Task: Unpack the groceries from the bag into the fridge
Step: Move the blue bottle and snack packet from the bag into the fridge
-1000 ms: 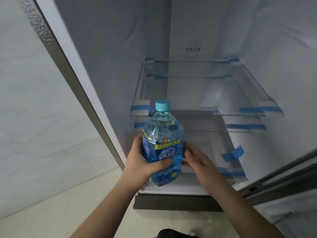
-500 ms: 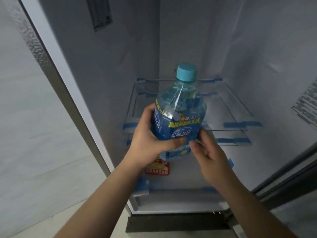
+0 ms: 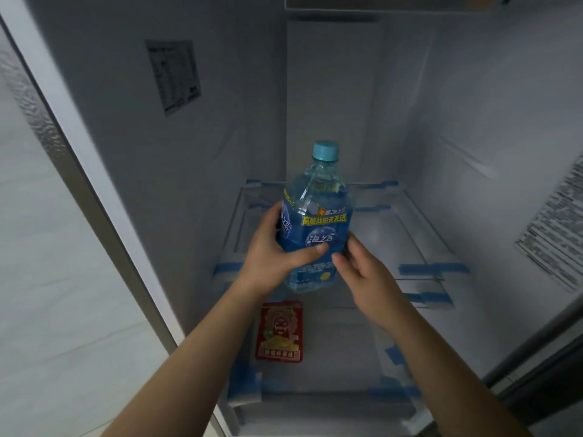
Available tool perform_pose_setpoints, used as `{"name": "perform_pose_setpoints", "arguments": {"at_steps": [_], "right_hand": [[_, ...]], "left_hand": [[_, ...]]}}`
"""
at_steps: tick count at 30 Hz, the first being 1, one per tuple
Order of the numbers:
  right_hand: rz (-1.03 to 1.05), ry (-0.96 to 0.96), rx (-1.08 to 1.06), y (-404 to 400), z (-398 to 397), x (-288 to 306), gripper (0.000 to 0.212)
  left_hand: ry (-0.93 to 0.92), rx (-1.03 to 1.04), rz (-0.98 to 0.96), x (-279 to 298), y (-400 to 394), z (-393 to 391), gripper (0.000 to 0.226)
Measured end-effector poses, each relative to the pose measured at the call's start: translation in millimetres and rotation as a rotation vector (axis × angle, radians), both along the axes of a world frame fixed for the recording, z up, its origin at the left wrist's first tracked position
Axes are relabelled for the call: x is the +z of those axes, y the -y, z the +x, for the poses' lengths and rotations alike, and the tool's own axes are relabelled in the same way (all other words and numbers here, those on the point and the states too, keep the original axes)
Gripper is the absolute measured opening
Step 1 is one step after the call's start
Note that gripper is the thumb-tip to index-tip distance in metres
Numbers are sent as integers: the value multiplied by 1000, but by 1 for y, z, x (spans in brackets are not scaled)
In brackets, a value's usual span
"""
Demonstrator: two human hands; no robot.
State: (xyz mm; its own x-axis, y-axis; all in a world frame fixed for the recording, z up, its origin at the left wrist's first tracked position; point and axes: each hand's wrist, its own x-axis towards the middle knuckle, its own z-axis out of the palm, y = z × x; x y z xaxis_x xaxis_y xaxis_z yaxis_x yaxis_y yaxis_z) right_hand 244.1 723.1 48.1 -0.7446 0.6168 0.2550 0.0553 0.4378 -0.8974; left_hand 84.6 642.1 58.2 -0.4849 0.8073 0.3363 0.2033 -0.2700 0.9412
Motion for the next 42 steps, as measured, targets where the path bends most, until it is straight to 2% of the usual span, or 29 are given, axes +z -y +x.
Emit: {"name": "perform_pose_setpoints", "arguments": {"at_steps": [9, 16, 22, 27, 32, 42], "right_hand": [[114, 31, -18, -25, -30, 5, 45], [285, 62, -203, -42, -67, -2, 44], [285, 140, -231, -72, -95, 1, 46], [301, 170, -257, -87, -106, -2, 45], [277, 184, -297, -96, -122, -2, 44], [209, 195, -298, -124, -139, 3, 45]], "left_hand": [[-79, 13, -31, -2, -17, -20, 57], [-97, 103, -65, -16, -43, -44, 74], [-77, 127, -103, -15, -65, -58, 74], [-176, 211, -182, -17, -82, -73, 86], [-170, 203, -135, -10, -94, -77, 58], [-225, 214, -255, 10, -121, -88, 61]]}}
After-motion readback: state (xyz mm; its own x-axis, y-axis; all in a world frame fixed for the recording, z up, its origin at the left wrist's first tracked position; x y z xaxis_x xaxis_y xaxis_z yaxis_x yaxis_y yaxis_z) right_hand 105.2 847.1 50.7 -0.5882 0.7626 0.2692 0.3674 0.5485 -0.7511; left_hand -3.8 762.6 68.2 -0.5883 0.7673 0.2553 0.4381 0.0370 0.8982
